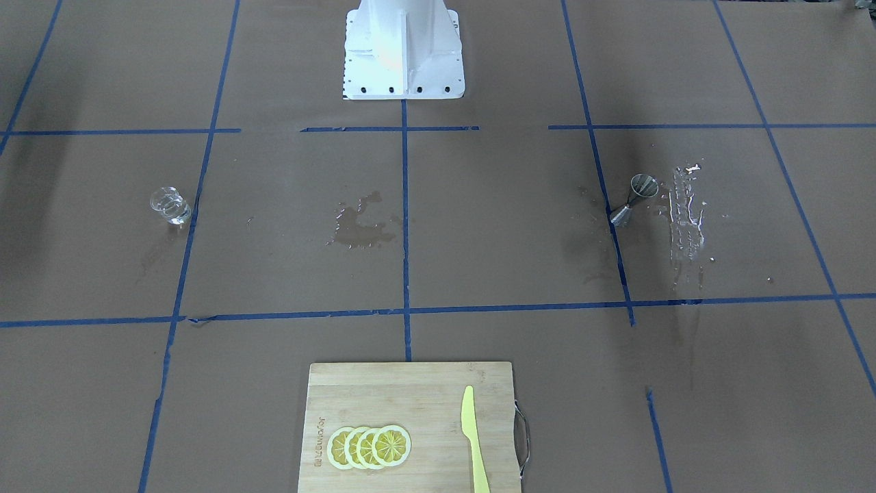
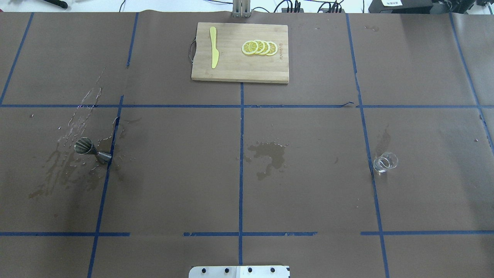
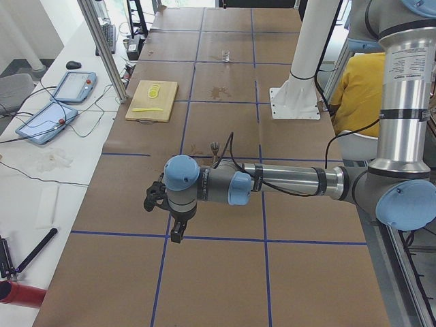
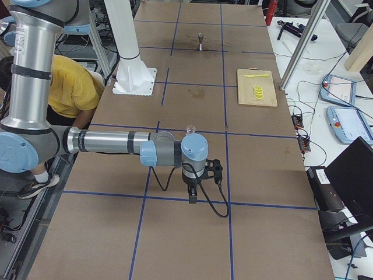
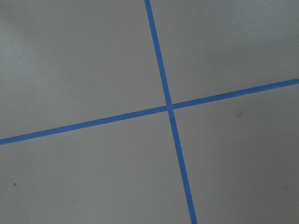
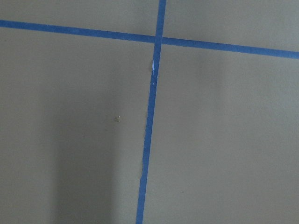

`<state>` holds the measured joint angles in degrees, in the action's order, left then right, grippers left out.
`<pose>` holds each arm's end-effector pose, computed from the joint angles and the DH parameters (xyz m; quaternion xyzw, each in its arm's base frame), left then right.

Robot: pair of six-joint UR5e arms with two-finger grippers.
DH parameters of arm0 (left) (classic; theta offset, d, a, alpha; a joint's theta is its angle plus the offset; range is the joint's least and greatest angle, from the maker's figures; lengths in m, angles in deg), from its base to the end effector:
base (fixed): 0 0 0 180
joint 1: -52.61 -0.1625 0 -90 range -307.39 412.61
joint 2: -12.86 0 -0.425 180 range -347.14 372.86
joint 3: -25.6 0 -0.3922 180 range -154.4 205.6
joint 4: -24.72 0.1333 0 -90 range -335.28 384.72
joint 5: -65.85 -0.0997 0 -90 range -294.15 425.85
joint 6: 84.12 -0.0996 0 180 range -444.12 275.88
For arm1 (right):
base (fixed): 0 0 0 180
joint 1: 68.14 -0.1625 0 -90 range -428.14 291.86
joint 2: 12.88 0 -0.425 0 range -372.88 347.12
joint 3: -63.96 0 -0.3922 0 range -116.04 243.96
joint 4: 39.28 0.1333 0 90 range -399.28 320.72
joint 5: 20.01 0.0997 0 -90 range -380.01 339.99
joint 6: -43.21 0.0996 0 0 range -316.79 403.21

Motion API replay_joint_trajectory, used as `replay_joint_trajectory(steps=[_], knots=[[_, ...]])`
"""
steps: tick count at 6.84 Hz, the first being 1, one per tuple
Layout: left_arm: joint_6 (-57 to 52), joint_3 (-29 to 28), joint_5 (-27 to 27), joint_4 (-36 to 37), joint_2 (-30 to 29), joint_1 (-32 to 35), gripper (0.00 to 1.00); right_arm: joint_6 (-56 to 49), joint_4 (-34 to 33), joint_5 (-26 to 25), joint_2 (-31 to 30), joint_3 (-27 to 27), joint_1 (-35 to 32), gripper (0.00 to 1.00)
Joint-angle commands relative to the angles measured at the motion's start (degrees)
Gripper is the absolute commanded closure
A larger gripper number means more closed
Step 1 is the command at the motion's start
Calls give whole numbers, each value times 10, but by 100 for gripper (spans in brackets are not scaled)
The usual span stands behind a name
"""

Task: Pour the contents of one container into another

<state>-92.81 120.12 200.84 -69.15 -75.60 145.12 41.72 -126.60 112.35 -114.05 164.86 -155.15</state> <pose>-0.0842 -0.4844 0.6250 0.0922 0.3747 0.0725 0.9197 0.0446 -0.4155 0.6506 0.0149 -0.3614 -0.0440 0.9312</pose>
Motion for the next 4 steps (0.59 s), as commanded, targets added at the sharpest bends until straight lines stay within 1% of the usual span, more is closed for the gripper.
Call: replay_joint_trajectory(steps=[1, 2, 4], knots=[[0, 4, -1, -2, 0, 0, 0, 0, 1, 2, -2, 2, 0, 0], [-1, -2, 0, -7, 0, -1, 0, 0, 1, 0, -2, 1, 0, 0], [1, -5, -9, -60, 0, -4, 0, 0, 1, 7, 0, 3, 0, 0]])
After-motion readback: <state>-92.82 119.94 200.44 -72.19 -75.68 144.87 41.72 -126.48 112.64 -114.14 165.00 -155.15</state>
